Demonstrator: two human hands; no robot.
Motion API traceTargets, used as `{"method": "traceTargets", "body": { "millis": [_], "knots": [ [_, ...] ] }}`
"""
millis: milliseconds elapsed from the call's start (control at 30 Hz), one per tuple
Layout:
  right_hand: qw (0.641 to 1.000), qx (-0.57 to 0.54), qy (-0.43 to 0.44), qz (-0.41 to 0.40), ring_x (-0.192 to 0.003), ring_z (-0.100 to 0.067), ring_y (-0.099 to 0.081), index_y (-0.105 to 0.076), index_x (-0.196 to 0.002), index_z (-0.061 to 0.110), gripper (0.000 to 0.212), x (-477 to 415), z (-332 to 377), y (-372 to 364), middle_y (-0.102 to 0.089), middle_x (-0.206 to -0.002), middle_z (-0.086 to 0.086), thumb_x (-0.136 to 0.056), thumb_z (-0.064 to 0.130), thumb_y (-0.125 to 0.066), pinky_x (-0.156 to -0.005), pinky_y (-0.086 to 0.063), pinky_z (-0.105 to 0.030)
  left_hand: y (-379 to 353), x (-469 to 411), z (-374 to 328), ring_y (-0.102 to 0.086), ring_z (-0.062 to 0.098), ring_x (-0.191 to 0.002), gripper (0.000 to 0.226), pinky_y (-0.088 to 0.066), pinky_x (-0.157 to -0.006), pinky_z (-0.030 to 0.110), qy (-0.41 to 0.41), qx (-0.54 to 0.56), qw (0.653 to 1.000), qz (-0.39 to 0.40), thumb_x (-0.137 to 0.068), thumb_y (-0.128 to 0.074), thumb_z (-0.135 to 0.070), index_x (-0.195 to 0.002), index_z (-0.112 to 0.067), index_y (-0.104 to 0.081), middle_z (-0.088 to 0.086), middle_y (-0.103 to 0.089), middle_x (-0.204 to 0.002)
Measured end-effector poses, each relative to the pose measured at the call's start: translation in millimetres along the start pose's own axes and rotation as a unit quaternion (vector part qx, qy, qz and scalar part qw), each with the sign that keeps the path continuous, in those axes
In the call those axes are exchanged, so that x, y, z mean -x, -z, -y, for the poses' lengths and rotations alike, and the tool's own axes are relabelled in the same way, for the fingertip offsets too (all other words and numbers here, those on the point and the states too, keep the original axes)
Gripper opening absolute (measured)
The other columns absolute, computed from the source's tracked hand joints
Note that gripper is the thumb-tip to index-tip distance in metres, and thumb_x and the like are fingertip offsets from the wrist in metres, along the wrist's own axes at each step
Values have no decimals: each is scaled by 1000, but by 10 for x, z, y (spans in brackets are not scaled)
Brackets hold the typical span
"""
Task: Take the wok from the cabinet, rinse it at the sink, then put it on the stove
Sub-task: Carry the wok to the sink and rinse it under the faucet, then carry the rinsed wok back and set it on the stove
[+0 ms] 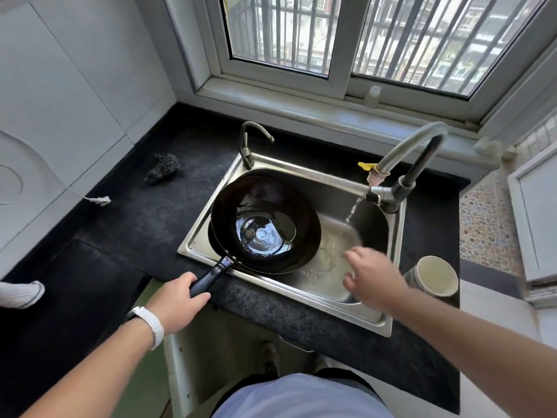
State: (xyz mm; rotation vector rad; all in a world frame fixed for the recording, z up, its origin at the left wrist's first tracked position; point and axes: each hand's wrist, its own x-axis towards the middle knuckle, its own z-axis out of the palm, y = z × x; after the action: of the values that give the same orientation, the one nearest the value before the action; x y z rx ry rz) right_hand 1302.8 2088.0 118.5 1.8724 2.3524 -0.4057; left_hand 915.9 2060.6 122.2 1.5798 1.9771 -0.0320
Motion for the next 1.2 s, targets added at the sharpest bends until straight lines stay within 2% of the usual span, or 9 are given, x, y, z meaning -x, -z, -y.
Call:
{"method": "traceTargets", "body": {
  "millis": [133, 233, 333, 433, 567, 700, 900, 1033, 1200],
  "knots": [
    [975, -191, -12, 111, -116, -19, -58, -53, -135, 21, 45, -27, 787, -82, -61, -129, 1, -91, 34, -51, -96, -49, -32, -10, -12, 43, -61, 19, -59, 19, -40, -49, 28, -5, 13, 1000, 14, -85, -62, -40, -83, -23, -54, 0, -64, -68],
    [931, -330, -60, 148, -101, -18, -62, -57, -127, 21, 39, -247, 1301, -184, -67, -116, 2, -90, 32, -52, -83, -49, -29, -21, -34, 63, -62, 19, -62, 19, -44, -52, 30, -6, 23, 1000, 18, -84, -62, -42, -83, -24, -54, -1, -64, -70],
    [850, -472, -152, 178, -79, -20, -64, -60, -104, 20, 24, -462, 1748, -316, -68, -91, -2, -83, 31, -54, -72, -54, -31, -34, -44, 86, -62, 20, -65, 22, -47, -57, 32, -5, 25, 1000, 16, -84, -62, -44, -85, -23, -55, 0, -64, -73],
    [736, -602, -217, 221, -65, -18, -59, -55, -90, 14, 10, -596, 2063, -418, -58, -79, -6, -88, 23, -55, -62, -54, -30, -61, -47, 127, -62, 22, -70, 24, -48, -61, 34, -7, 30, 999, 10, -84, -62, -45, -85, -23, -54, -1, -64, -75],
    [646, -673, -252, 258, -86, -26, -67, -58, -99, 10, 19, -714, 2331, -518, -64, -95, -14, -95, 28, -56, -82, -58, -38, -134, -29, 155, -62, 28, -77, 27, -48, -64, 37, -13, 52, 998, 15, -84, -62, -44, -84, -18, -52, 4, -64, -81],
    [549, -747, -303, 220, -76, -29, -67, -56, -110, 7, 23, -845, 2521, -590, -66, -96, -15, -93, 21, -61, -72, -57, -41, -188, 13, 160, -62, 30, -81, 27, -45, -62, 36, -12, 68, 997, 18, -85, -60, -43, -86, -18, -51, 3, -63, -83],
    [517, -765, -331, 194, -75, -29, -65, -56, -96, 9, 11, -925, 2562, -627, -67, -88, -17, -97, 19, -59, -76, -54, -41, -260, 39, 187, -63, 30, -91, 26, -42, -65, 35, -35, 51, 998, -2, -88, -56, -45, -97, -21, -51, 4, -68, -97],
    [526, -758, -334, 194, -70, -25, -65, -58, -93, 9, 5, -903, 2577, -626, -65, -80, -14, -95, 12, -59, -69, -55, -36, -304, 88, 148, -64, 29, -98, 31, -45, -71, 36, -49, 20, 998, -29, -91, -51, -45, -111, -21, -51, 3, -68, -106],
    [523, -766, -306, 212, -69, -28, -66, -58, -94, 1, 6, -822, 2643, -572, -66, -76, -15, -94, 7, -58, -71, -57, -40, -326, 216, 262, -66, 27, -97, 37, -49, -72, 37, -64, 1, 994, -85, -92, -48, -46, -122, -24, -50, 0, -68, -107]
  ]
}}
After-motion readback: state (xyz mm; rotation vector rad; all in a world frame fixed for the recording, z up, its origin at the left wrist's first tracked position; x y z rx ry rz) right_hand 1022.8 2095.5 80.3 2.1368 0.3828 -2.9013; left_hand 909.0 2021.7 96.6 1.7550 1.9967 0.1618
